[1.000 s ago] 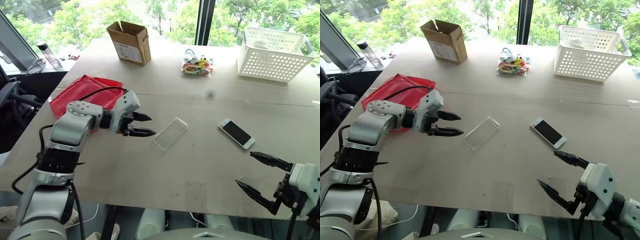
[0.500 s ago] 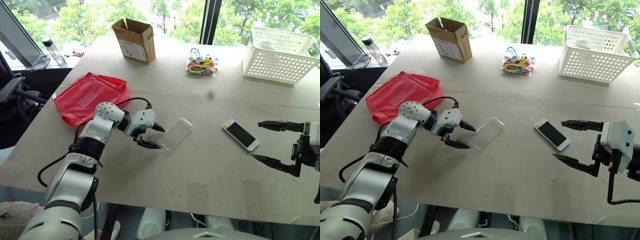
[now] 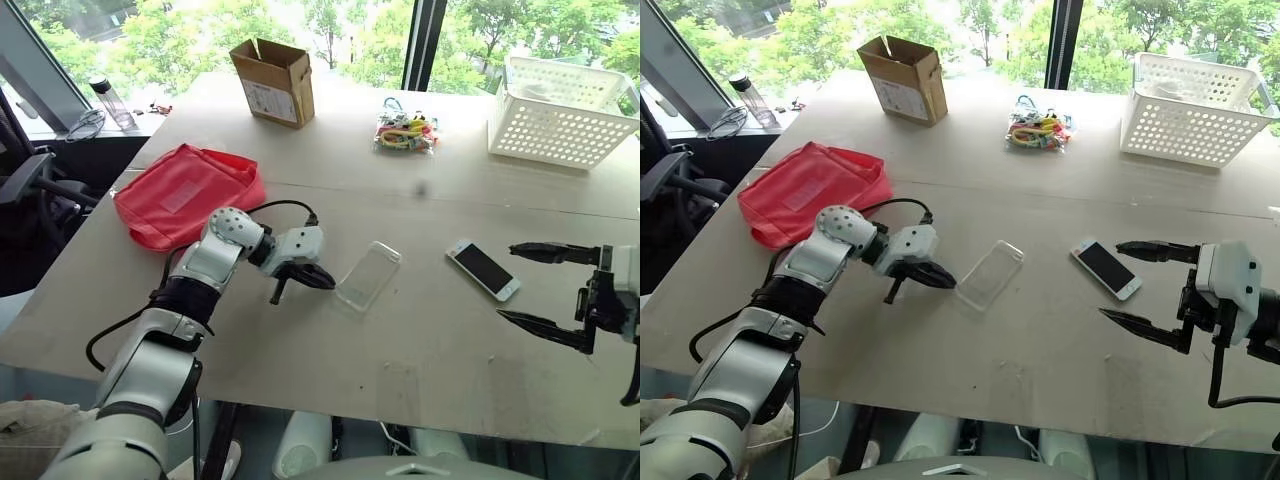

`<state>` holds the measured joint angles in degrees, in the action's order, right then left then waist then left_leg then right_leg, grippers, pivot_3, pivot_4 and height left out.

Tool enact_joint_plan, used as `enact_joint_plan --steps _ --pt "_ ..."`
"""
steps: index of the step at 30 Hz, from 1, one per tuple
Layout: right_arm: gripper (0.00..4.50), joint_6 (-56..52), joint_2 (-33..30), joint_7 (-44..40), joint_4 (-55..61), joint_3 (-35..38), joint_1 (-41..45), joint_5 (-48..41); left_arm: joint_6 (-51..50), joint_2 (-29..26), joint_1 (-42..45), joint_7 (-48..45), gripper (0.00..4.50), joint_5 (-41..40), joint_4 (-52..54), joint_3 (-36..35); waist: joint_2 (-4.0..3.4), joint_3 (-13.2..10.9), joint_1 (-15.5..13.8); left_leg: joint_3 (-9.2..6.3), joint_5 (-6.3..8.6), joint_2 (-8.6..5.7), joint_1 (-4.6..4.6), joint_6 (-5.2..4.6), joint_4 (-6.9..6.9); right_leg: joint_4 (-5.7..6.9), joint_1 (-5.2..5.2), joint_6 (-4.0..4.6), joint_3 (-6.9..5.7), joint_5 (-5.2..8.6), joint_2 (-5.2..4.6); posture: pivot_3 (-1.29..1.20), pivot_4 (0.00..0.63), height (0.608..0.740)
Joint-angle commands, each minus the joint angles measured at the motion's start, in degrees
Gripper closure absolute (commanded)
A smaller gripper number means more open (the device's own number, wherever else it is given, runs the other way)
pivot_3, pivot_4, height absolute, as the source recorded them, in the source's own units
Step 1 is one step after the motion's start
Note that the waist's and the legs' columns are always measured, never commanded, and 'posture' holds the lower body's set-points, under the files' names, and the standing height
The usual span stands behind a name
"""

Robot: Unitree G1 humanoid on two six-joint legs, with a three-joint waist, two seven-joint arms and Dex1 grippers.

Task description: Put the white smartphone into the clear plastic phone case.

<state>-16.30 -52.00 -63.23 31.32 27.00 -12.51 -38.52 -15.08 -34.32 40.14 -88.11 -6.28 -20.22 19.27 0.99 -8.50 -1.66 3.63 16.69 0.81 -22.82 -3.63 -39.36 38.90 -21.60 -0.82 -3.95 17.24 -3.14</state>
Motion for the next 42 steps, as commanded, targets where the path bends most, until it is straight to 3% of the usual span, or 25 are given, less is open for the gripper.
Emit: enact_joint_plan --steps 1,4,5,7,9,11,14,17,28,36,41,42 --pt "0.00 0.1 1.3 1.8 2.8 1.9 -1.2 0.1 -24.4 -4.2 -1.6 -2.0 4.43 -13.2 22.2 -3.3 0.01 0.0 0.5 -0.02 0.00 0.00 -0.05 0.01 -0.01 -0.02 -0.04 0.00 0.00 0.00 0.00 0.00 0.150 0.740" --pt "0.00 0.1 1.9 2.7 3.6 1.5 -1.7 0.3 -22.2 -4.4 1.2 -2.9 4.43 -14.1 20.7 -3.9 -0.07 0.0 0.8 -0.08 -0.02 0.00 0.00 0.03 0.00 -0.05 0.03 0.00 0.02 0.01 0.01 0.00 0.150 0.740" --pt "0.00 0.2 2.1 2.9 3.6 1.3 -1.7 0.4 -19.1 -3.9 3.4 -3.5 4.21 -13.9 17.1 -3.6 -0.08 0.0 0.8 -0.07 -0.01 0.00 0.07 0.03 0.00 -0.05 0.08 0.00 0.03 0.01 0.01 0.00 0.150 0.740" --pt "0.00 0.2 2.3 3.2 3.9 1.2 -1.9 0.4 -3.2 -1.6 7.9 -4.1 3.82 -8.7 6.9 -2.1 -0.07 0.0 0.7 -0.07 -0.02 -0.01 0.11 0.03 0.00 0.00 0.09 0.00 0.02 0.01 0.05 0.00 0.150 0.740" --pt "0.00 0.0 2.4 3.6 4.3 1.2 -2.1 0.3 14.4 -1.0 11.5 -4.3 3.06 -4.4 -3.1 2.7 -0.06 0.0 0.3 -0.08 -0.02 -0.03 0.19 0.03 -0.07 0.03 0.16 0.00 0.02 0.01 0.09 0.00 0.150 0.740" --pt "0.00 -0.2 2.5 4.0 5.0 1.5 -2.6 0.3 23.8 -2.1 15.2 -4.4 2.13 -4.7 -10.4 9.8 -0.06 0.0 0.4 -0.04 -0.02 -0.11 0.21 0.02 -0.06 0.02 0.17 0.00 0.12 0.01 0.10 0.00 0.150 0.740" --pt "0.00 -0.7 2.6 4.3 6.3 3.1 -4.1 -0.1 34.6 -1.4 20.6 -4.4 2.13 -5.1 -19.9 17.4 -0.03 0.0 0.6 -0.03 -0.01 -0.13 0.13 0.01 -0.04 -0.04 0.11 0.00 0.16 0.00 0.06 0.00 0.150 0.740" --pt "0.00 -1.5 2.9 4.7 8.1 4.9 -6.0 -0.7 39.0 -0.2 24.6 -4.4 2.13 -8.1 -26.0 23.9 0.02 0.0 0.7 -0.03 -0.01 -0.13 -0.08 0.01 -0.01 -0.10 -0.06 -0.02 0.12 0.01 0.06 0.00 0.150 0.740" --pt "0.00 -2.6 5.5 7.2 14.0 7.6 -12.1 -1.1 60.1 8.5 31.4 -4.4 2.13 -4.4 -42.9 34.2 0.08 -0.1 0.8 -0.05 0.00 -0.17 -0.03 0.00 0.00 -0.04 -0.04 -0.08 0.12 0.04 0.02 0.00 0.150 0.740" --pt "0.00 -3.4 5.2 7.8 14.8 7.7 -12.0 -1.7 64.4 10.4 33.3 -4.4 2.13 -2.4 -47.5 37.3 0.09 -0.1 0.8 -0.06 0.00 -0.18 -0.02 0.00 -0.01 -0.04 -0.04 -0.08 0.12 0.04 0.03 0.00 0.150 0.740" --pt "0.00 -3.3 4.9 7.9 14.3 7.6 -11.6 -1.6 64.9 12.0 32.6 -4.4 2.13 -0.5 -49.5 35.0 0.09 -0.1 0.8 -0.07 0.00 -0.18 -0.01 -0.01 -0.01 -0.04 -0.03 -0.07 0.12 0.04 0.03 0.00 0.150 0.740" --pt "0.00 -3.2 5.0 7.9 14.3 7.4 -11.5 -1.4 63.6 12.4 32.2 -4.4 2.50 -0.8 -49.5 34.7 0.09 -0.1 0.8 -0.07 0.00 -0.18 0.00 -0.01 -0.01 -0.03 -0.03 -0.07 0.12 0.04 0.03 0.00 0.150 0.740"
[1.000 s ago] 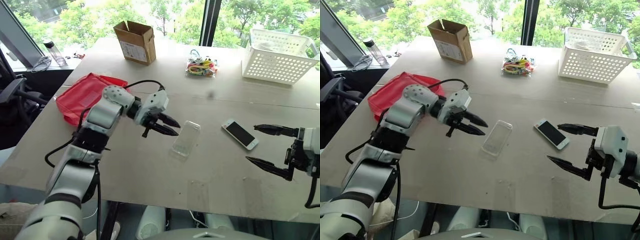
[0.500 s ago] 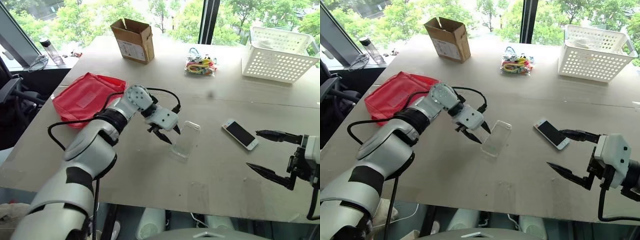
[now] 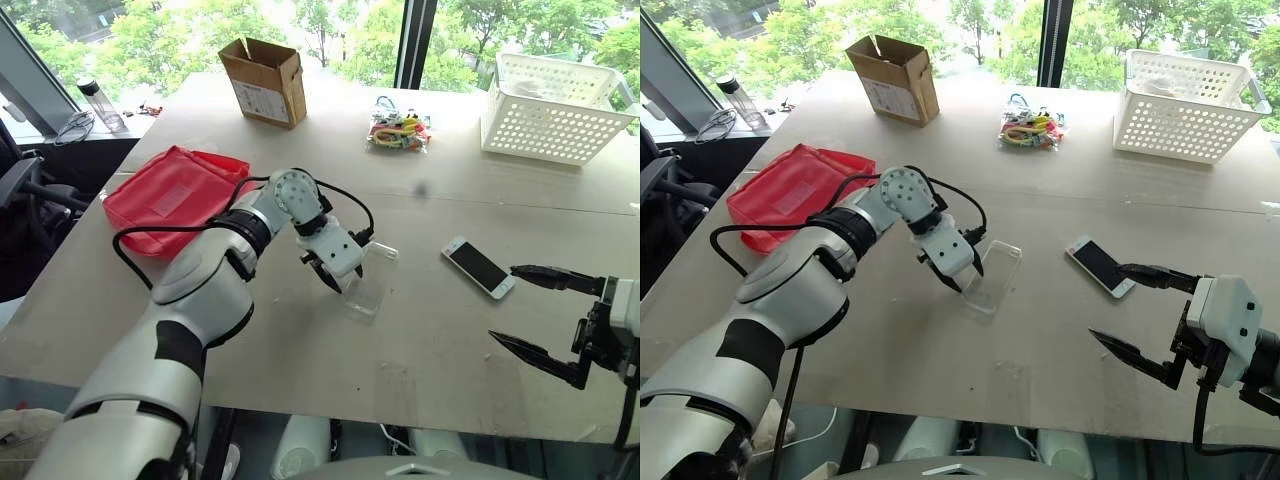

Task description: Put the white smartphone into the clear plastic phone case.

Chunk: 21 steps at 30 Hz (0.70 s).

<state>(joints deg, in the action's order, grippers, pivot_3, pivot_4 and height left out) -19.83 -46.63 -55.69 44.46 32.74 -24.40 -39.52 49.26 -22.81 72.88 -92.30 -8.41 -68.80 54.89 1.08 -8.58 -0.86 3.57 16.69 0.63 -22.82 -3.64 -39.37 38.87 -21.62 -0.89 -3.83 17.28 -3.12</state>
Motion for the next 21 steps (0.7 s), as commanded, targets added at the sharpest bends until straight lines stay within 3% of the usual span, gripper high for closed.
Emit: enact_joint_plan --steps 1,4,5,7,10,17,21 --pt "0.00 0.3 -0.3 0.4 1.2 1.6 0.4 -0.4 -2.0 1.0 -1.0 -0.2 2.67 1.0 -0.7 -1.2 0.00 0.0 -0.1 0.00 0.00 0.00 0.00 0.00 0.00 0.01 0.00 0.00 0.00 0.00 0.00 0.00 0.150 0.740" --pt "0.00 0.4 -0.2 0.3 1.4 1.6 0.2 -0.3 -8.3 0.9 -1.6 -0.2 3.57 0.3 0.0 -3.4 0.00 0.0 -0.1 -0.03 0.00 -0.01 0.01 0.00 -0.01 0.01 0.03 0.00 -0.02 0.00 0.00 0.00 0.150 0.740" --pt "0.00 0.5 -0.1 0.2 1.3 1.5 0.2 -0.2 -10.4 0.0 -2.0 -0.2 4.19 -0.5 1.2 -3.2 0.00 0.0 -0.1 -0.04 0.01 -0.01 0.00 -0.01 -0.02 0.01 0.03 0.00 -0.03 0.00 0.00 0.00 0.150 0.740" --pt "0.00 0.8 -0.2 0.1 0.7 1.2 0.5 0.2 -15.6 -1.9 -3.1 -0.2 4.45 -1.9 4.3 -3.1 0.00 0.0 0.0 -0.04 0.01 -0.01 0.00 -0.01 -0.02 0.01 0.03 0.00 -0.02 0.00 0.00 0.00 0.150 0.740" --pt "0.00 1.1 -0.2 0.0 -0.2 0.1 1.5 0.7 -28.7 -5.0 -5.1 -0.2 4.45 -3.9 12.1 -4.4 0.00 0.0 0.3 -0.05 0.00 0.00 0.03 -0.01 -0.01 0.04 0.02 0.00 0.00 0.00 0.01 0.00 0.150 0.740" --pt "0.00 2.1 -0.3 -0.7 -2.6 -3.1 4.5 2.2 -70.7 -12.3 -14.0 3.4 4.45 -3.4 44.4 -11.3 -0.05 0.0 0.2 -0.09 0.00 0.00 0.01 0.00 0.00 0.00 0.00 0.00 0.06 0.00 0.02 0.00 0.150 0.740" --pt "0.00 2.3 -0.5 -0.9 -3.5 -4.6 6.3 2.6 -85.1 -10.4 -17.3 11.1 4.45 -2.8 53.8 -15.9 -0.05 0.0 -0.2 -0.14 0.00 -0.01 -0.01 0.00 -0.01 0.01 0.01 0.00 0.04 0.00 0.01 0.00 0.150 0.740"
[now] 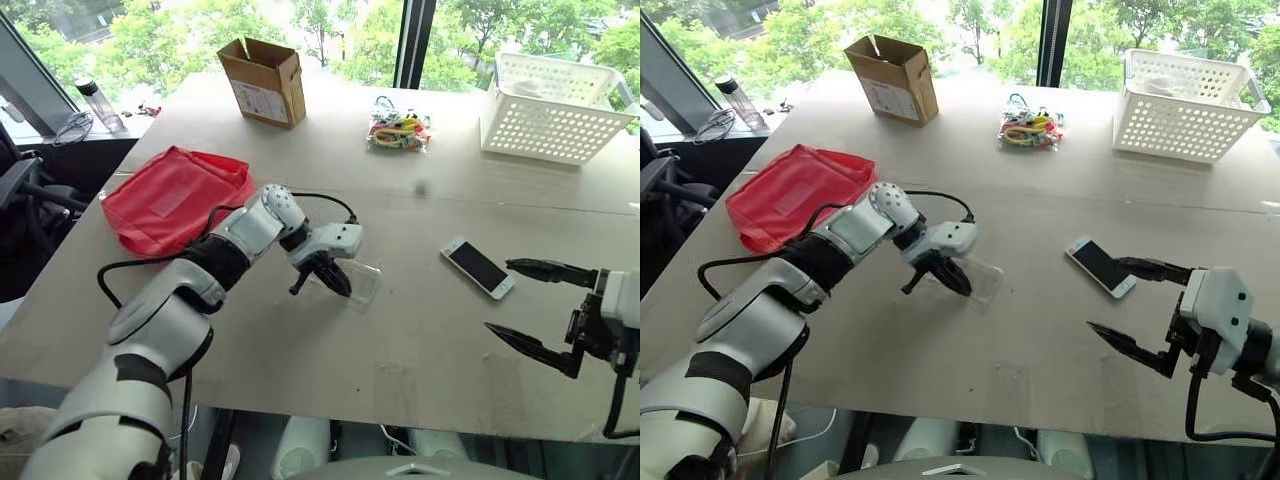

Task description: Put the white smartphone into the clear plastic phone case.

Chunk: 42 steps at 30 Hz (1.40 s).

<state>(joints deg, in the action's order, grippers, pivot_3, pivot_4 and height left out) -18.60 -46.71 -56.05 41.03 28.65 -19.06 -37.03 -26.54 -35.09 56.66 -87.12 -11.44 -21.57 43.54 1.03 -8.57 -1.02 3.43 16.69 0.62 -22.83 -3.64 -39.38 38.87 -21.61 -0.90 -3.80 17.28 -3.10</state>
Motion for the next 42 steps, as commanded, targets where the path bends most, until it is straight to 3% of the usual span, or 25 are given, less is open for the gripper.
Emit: enact_joint_plan --steps 1,7,13,14,16,18,20,24,29,34,42 --pt "0.00 1.0 -0.5 -0.6 -0.2 -0.8 1.2 0.2 -9.4 2.4 -1.6 7.0 4.45 1.1 6.9 -4.9 0.00 0.0 -0.1 -0.04 0.00 0.00 -0.01 0.00 0.00 -0.01 0.01 0.00 -0.02 0.00 0.00 0.00 0.150 0.740" --pt "0.00 1.0 -0.9 -1.2 -1.0 -1.5 2.4 0.9 -14.3 8.6 -2.6 13.5 4.45 2.9 7.2 -7.5 0.00 0.0 0.1 -0.04 0.00 -0.03 0.03 0.00 -0.02 0.02 0.06 0.00 -0.01 0.00 0.00 0.00 0.150 0.740" --pt "0.00 1.2 -1.5 -2.4 -1.3 -0.7 1.6 2.0 -9.3 8.8 -4.5 13.6 4.45 5.6 8.6 -7.0 -0.03 0.0 0.1 -0.03 -0.01 -0.02 0.05 0.01 -0.01 0.01 0.06 0.00 0.00 0.00 0.00 0.00 0.150 0.740" --pt "0.00 1.2 -1.7 -2.5 -1.4 -0.7 1.5 2.3 -10.5 8.7 -4.9 12.8 4.06 4.9 9.8 -7.4 -0.03 0.0 0.1 -0.02 -0.01 -0.02 0.06 0.01 -0.01 0.01 0.07 0.00 0.00 0.00 0.00 0.00 0.150 0.740" --pt "0.00 0.5 -2.1 -2.1 -1.7 -1.1 1.6 3.1 -12.9 8.5 -5.5 12.6 3.73 3.8 12.3 -8.4 -0.03 0.0 0.1 -0.02 -0.01 -0.03 0.06 0.01 -0.01 0.01 0.08 0.00 0.00 0.00 -0.01 0.00 0.150 0.740" --pt "0.00 -2.7 -4.1 0.8 -1.8 -3.1 2.5 6.5 -14.5 7.6 -6.7 13.4 2.95 3.2 15.2 -10.1 -0.04 0.0 0.1 -0.03 -0.01 -0.02 0.06 0.01 -0.01 0.02 0.07 0.00 0.00 0.00 -0.01 0.00 0.150 0.740" --pt "0.00 -5.8 -4.7 4.2 -3.2 -6.4 5.3 8.7 -17.2 6.7 -8.7 15.0 1.64 0.6 19.4 -14.6 -0.04 0.0 0.1 -0.04 -0.01 -0.02 0.06 0.02 -0.01 0.02 0.07 0.01 0.01 0.00 -0.01 0.00 0.150 0.740" --pt "0.00 -12.0 -2.7 10.4 -7.8 -13.2 11.8 10.6 -16.2 5.3 -15.7 17.1 0.07 -6.4 27.5 -26.3 -0.09 0.0 0.7 -0.04 -0.02 -0.01 0.12 0.03 -0.01 0.04 0.04 0.02 0.09 0.00 -0.01 0.00 0.150 0.740" --pt "0.00 -17.0 0.3 16.9 -13.3 -21.3 18.1 15.8 -7.1 6.7 -28.4 21.1 0.07 -13.8 35.8 -41.1 -0.14 0.0 0.3 -0.04 -0.03 -0.01 0.12 0.06 0.01 -0.04 0.04 0.02 0.10 0.00 -0.04 0.00 0.150 0.740" --pt "0.00 -21.3 4.2 23.9 -20.7 -26.0 24.2 21.4 -4.5 2.7 -38.1 18.5 0.07 -20.2 42.5 -48.4 -0.15 0.0 0.2 -0.05 -0.03 -0.03 0.09 0.06 0.01 -0.02 0.06 0.02 0.04 0.00 -0.08 0.00 0.150 0.740" --pt "0.00 -29.4 5.3 24.3 -26.2 -28.8 28.9 22.3 -0.6 -0.3 -50.1 20.1 0.07 -23.9 48.1 -53.6 -0.23 0.0 0.3 -0.04 -0.02 -0.03 0.26 0.07 0.05 0.02 0.15 0.03 0.05 -0.01 -0.09 0.00 0.150 0.740"
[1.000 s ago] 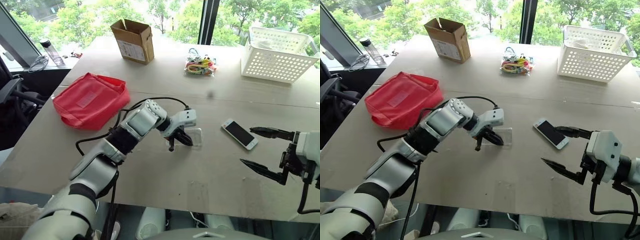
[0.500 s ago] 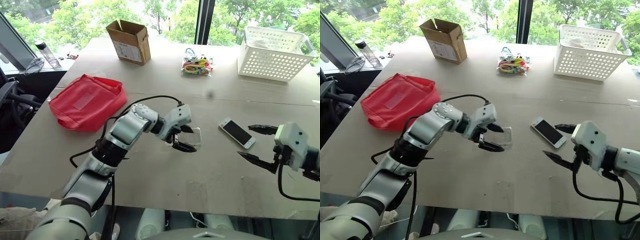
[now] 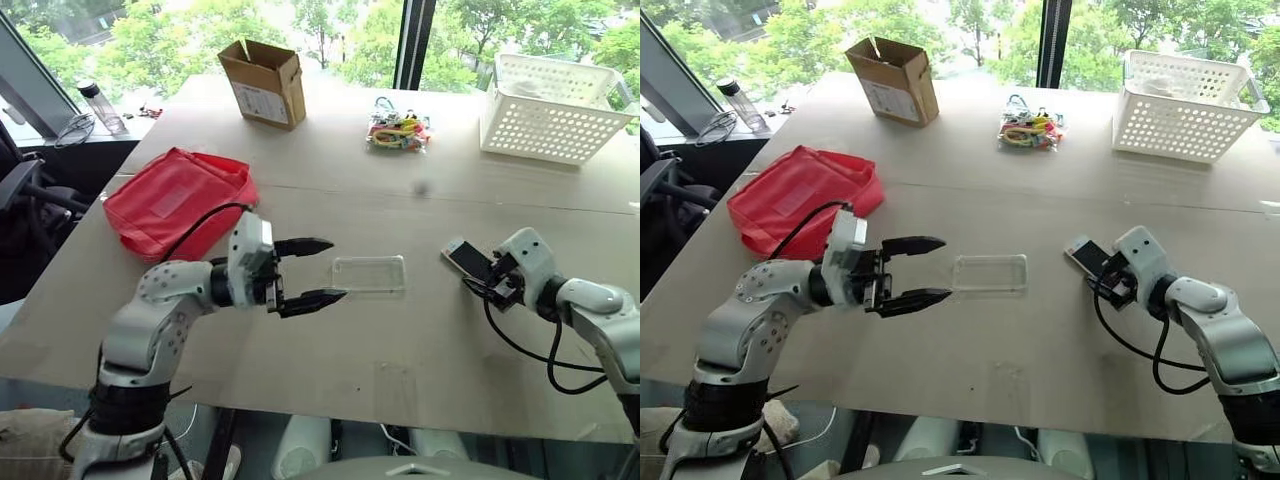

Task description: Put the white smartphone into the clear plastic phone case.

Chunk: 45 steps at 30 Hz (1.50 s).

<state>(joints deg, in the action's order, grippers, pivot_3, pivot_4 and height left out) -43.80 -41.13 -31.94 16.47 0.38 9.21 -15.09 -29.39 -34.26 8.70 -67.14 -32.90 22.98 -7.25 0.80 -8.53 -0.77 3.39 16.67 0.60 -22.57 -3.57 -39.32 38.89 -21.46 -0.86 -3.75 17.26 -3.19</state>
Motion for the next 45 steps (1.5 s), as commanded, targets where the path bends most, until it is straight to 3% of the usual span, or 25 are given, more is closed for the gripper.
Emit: enact_joint_plan --steps 1,4,9,18,24,28,34,45 --pt "0.00 -5.7 -0.1 0.2 -2.2 -0.4 1.0 0.0 3.0 -1.6 -3.3 -0.3 0.07 -2.4 3.5 -3.0 -0.01 0.0 0.0 0.00 0.00 0.00 0.05 0.00 0.00 0.00 0.05 0.01 0.00 0.00 0.00 0.00 0.150 0.740" --pt "0.00 -7.5 -0.6 -1.4 -3.4 -0.5 1.5 -1.0 4.4 -3.0 -5.2 -1.2 0.07 -2.6 3.2 -3.1 0.03 0.0 0.0 0.00 0.01 0.00 0.26 0.00 0.04 -0.02 0.22 0.01 0.01 0.00 -0.01 0.00 0.150 0.740" --pt "1.78 -6.4 -3.0 -4.2 -4.0 -2.4 0.9 -0.4 4.6 -5.1 -6.2 -1.3 0.03 -3.7 2.6 -4.2 0.08 0.1 -0.2 -0.01 0.03 0.00 0.54 -0.01 0.15 -0.08 0.47 0.04 0.01 0.01 -0.08 0.00 0.150 0.740" --pt "1.78 4.4 1.0 -9.6 0.4 0.3 4.1 -5.1 3.9 -5.8 -9.1 1.4 0.03 -6.1 3.0 -5.9 0.03 0.0 0.3 -0.01 0.04 0.00 0.55 -0.02 0.23 -0.13 0.46 0.04 0.01 0.01 -0.13 0.00 0.150 0.740" --pt "1.78 7.6 2.6 -15.4 2.8 -6.2 12.1 -5.0 8.7 -7.6 -11.1 -0.2 0.03 -3.1 -2.0 -6.8 -0.17 -0.1 1.5 0.02 0.02 0.00 0.39 0.00 0.47 -0.08 0.14 0.04 0.03 0.02 -0.12 0.00 0.150 0.740" --pt "1.78 9.3 1.6 -22.0 -0.4 -15.4 19.7 -0.7 11.1 -8.9 -12.2 -1.1 0.03 -2.1 -4.9 -8.4 -0.17 -0.1 1.5 0.03 0.02 0.00 0.08 0.00 0.52 -0.17 -0.14 0.04 0.01 0.01 -0.12 0.00 0.150 0.740" --pt "1.78 11.8 2.5 -26.5 -6.9 -23.7 27.2 5.3 12.5 -9.1 -15.3 0.0 0.03 -1.8 -3.5 -9.2 -0.16 -0.1 1.4 -0.01 0.03 -0.02 -0.18 -0.02 0.50 -0.44 -0.22 0.03 -0.08 0.01 -0.15 0.00 0.150 0.740" --pt "1.78 16.7 5.6 -31.6 -11.8 -28.6 31.0 10.8 12.8 -8.4 -17.8 3.0 0.03 -1.4 -0.4 -9.2 -0.17 -0.1 1.6 -0.05 0.03 -0.02 -0.17 -0.01 0.58 -0.46 -0.21 0.03 -0.12 0.00 -0.16 0.00 0.150 0.740"
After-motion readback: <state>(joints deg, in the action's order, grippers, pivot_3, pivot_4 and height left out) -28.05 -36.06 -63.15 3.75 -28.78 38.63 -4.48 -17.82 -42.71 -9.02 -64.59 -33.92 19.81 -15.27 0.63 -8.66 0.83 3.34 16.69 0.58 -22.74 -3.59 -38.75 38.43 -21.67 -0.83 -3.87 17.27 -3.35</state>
